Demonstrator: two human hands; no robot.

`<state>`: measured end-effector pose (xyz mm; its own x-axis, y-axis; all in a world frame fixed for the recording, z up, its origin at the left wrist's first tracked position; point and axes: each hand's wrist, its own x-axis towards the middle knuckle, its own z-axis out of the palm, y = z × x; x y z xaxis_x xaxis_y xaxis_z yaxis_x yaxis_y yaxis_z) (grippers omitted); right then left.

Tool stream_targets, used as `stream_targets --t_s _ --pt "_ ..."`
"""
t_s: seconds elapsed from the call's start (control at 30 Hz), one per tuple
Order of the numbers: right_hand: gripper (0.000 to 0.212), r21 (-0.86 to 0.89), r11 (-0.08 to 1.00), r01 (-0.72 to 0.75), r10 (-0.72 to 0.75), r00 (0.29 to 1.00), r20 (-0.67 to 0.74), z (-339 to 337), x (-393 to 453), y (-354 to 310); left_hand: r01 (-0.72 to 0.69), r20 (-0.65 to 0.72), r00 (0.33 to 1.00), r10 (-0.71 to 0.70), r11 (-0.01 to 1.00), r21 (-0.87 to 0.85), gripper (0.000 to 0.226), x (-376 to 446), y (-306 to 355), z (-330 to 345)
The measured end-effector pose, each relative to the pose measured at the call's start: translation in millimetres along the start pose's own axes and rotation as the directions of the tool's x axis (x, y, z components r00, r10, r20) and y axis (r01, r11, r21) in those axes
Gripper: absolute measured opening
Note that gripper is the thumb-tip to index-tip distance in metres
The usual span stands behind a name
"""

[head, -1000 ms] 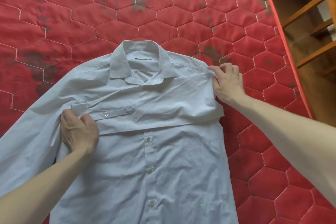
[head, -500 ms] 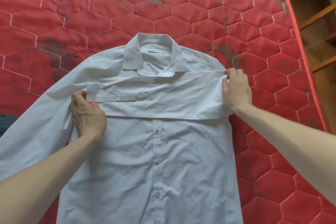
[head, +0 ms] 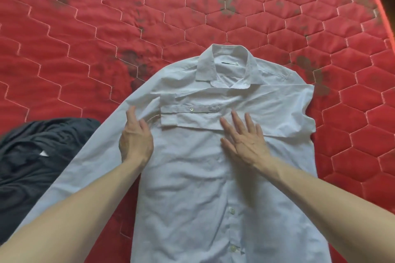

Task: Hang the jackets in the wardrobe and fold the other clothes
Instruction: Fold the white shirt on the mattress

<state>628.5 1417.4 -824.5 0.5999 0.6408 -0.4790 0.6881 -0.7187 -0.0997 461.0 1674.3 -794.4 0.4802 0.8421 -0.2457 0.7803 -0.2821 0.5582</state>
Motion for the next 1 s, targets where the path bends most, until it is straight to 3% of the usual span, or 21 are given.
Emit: stream_targets --t_s 0.13,0.2,0.3,0.37,0.47,0.53,0.67,0.83,0.9,1.0 --pt "0.066 -0.005 0.999 0.049 -0.049 0.998 0.042 -11.7 29.6 -60.0 0.222 0.121 0.962 -0.245 0.959 0.177 0.057 18.7 -43.0 -35.8" --pt "0.065 -0.023 0.998 0.055 -0.054 0.997 0.056 -19.3 41.0 -85.2 0.173 0.19 0.956 -0.224 0.952 0.254 0.06 24.5 -62.0 -55.3" --pt "0.065 -0.092 0.992 0.089 -0.084 0.995 0.051 -29.4 55.6 -117.7 0.061 0.169 0.975 -0.143 0.906 0.419 0.067 32.5 -83.1 -76.4" --pt "0.064 -0.052 0.991 0.122 -0.12 0.992 0.04 -34.9 61.8 -140.1 0.006 0.19 0.976 -0.104 0.889 0.458 0.059 39.3 -95.6 -84.3" --pt "0.068 -0.037 0.984 0.173 -0.172 0.985 0.03 -36.4 68.5 -162.3 -0.09 0.239 0.971 0.013 0.946 0.313 0.025 50.4 -111.8 -90.7" --pt "0.074 -0.1 0.977 0.188 -0.182 0.981 0.061 -34.1 70.1 -166.0 -0.14 0.291 0.953 0.079 0.97 0.197 0.016 54.6 -117.9 -95.6" --pt "0.083 -0.182 0.962 0.203 -0.18 0.974 0.135 -32.6 72.3 -162.4 -0.085 0.292 0.952 0.091 0.996 -0.035 0.02 62.4 -129.5 -112.5" --pt "0.086 -0.17 0.972 0.165 -0.122 0.964 0.237 -43.7 77.8 -164.0 -0.067 0.23 0.969 0.084 0.994 -0.081 0.041 77.4 -140.4 -146.6" --pt "0.088 -0.177 0.975 0.134 -0.083 0.96 0.269 -48.3 79.2 -171.2 -0.074 0.373 0.925 0.069 0.997 -0.003 0.054 76.1 -145.4 -161.7" --pt "0.089 -0.183 0.979 0.095 -0.033 0.948 0.316 -55.0 80.6 -180.8 -0.113 0.668 0.742 -0.047 0.974 0.194 0.054 68.2 -161.8 -181.7"
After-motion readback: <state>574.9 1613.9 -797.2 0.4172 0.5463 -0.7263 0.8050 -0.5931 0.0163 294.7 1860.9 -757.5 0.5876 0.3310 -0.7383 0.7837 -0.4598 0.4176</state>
